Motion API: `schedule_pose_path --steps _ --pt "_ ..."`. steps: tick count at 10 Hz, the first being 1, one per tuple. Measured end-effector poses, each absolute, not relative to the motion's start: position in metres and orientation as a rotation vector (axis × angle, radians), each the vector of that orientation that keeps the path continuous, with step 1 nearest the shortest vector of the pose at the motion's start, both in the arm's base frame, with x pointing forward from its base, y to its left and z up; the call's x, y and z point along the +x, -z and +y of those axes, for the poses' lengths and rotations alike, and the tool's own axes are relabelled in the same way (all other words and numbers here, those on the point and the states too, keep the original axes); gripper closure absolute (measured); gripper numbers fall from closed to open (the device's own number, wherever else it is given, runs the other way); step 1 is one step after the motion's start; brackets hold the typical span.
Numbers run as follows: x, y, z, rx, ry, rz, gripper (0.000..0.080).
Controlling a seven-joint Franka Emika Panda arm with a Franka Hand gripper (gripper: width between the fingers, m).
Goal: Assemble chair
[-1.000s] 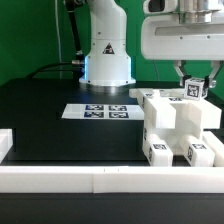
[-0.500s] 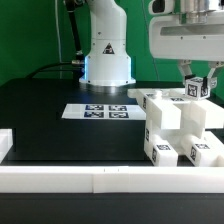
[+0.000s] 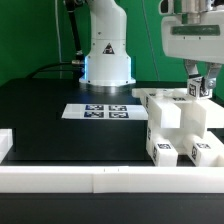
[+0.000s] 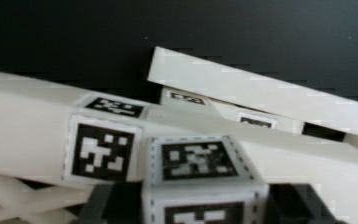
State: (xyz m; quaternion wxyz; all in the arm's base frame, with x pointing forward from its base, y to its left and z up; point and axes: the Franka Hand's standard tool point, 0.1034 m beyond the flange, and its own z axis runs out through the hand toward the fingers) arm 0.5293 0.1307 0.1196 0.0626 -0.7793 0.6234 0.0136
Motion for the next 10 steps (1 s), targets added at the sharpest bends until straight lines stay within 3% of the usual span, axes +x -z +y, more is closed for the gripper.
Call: schedule_pose_path --steps 2,3,4,5,10 --pt "0.5291 -0.1195 0.1306 -2.386 -0.040 1.846 0.0481" --pt "0.5289 -0.1193 0.1305 -2.438 -0.037 1.777 0.0299" --pt "0.5290 -0.1193 0.1304 -2.459 -0.035 1.749 0.0299" --pt "0.5293 -0.1195 0.1303 -2.542 -0.025 1.626 0.0177" --pt "0.5315 -0.1189 0.1282 -2.860 0.026 0.976 0.0151"
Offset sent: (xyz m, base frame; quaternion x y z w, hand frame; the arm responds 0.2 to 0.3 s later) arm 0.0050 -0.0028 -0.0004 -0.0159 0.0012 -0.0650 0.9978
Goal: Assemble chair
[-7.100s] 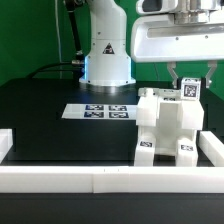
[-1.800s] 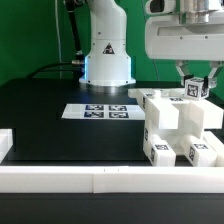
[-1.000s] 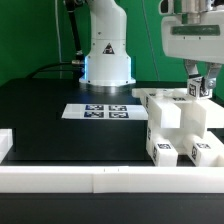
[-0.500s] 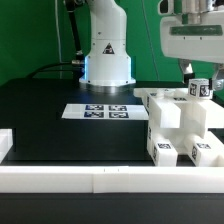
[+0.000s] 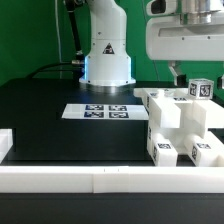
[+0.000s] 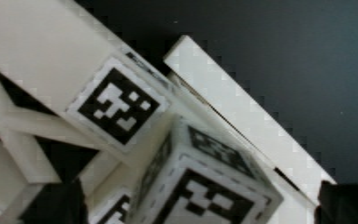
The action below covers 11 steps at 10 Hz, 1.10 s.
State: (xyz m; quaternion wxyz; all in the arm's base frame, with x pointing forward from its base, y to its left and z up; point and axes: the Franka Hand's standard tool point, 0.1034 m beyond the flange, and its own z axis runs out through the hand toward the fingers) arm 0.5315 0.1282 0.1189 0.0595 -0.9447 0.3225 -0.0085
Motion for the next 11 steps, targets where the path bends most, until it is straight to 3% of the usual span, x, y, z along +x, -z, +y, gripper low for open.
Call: schedule_pose_path --steps 8,9,10,11 --pt "0.5331 -0.1166 0.1284 -3.069 0.080 0.140 0.0151" --pt "0.5332 -0.1166 0.1279 -3.069 0.080 0.142 0.0252" --pt "0.5332 -0.1166 0.1278 -3.069 0.080 0.143 0.0252" --pt "0.5332 -0.1166 0.1277 -3.069 0.080 0.146 0.0453"
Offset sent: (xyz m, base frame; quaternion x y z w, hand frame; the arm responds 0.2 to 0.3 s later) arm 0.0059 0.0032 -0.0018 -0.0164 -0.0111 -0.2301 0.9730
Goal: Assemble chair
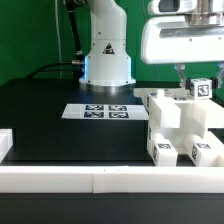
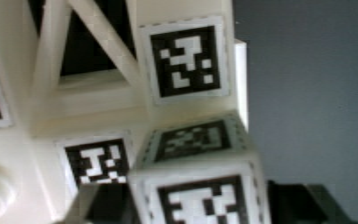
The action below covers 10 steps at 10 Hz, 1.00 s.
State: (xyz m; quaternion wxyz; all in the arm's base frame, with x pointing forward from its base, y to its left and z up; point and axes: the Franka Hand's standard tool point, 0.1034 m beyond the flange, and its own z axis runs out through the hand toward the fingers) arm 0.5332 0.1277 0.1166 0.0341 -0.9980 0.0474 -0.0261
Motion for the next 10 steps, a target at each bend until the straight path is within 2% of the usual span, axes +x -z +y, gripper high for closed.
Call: schedule_pose_path --steps 1,3,10 --pt "0.5332 -0.1166 0.1278 -3.065 0.079 0.188 0.0511" --pt "0.5332 -0.1166 0.1278 -3.064 0.078 0.197 0.0511" --pt "0.5330 -0.1164 0.1279 -2.907 0.046 0.945 0.0511"
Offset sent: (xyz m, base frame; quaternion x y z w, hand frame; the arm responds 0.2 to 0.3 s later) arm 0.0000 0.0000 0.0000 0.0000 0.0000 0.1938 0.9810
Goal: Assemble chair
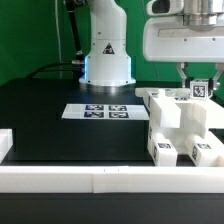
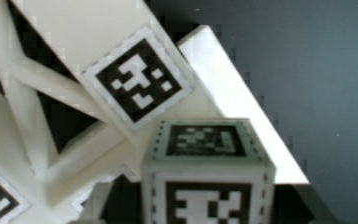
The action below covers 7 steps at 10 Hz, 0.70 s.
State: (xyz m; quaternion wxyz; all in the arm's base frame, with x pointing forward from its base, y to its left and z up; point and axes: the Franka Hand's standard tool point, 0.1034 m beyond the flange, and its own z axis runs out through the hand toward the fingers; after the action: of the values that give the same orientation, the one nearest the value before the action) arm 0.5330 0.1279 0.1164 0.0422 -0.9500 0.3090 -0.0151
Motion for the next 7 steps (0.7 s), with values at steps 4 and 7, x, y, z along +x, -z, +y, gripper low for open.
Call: schedule_pose_path --steps 4,7 --pt "0.5330 -0.1163 0.1282 -2.722 0.020 1.367 0.0511" --pt "0.5331 -0.1164 0.1282 -2.588 0.004 1.598 0.0511"
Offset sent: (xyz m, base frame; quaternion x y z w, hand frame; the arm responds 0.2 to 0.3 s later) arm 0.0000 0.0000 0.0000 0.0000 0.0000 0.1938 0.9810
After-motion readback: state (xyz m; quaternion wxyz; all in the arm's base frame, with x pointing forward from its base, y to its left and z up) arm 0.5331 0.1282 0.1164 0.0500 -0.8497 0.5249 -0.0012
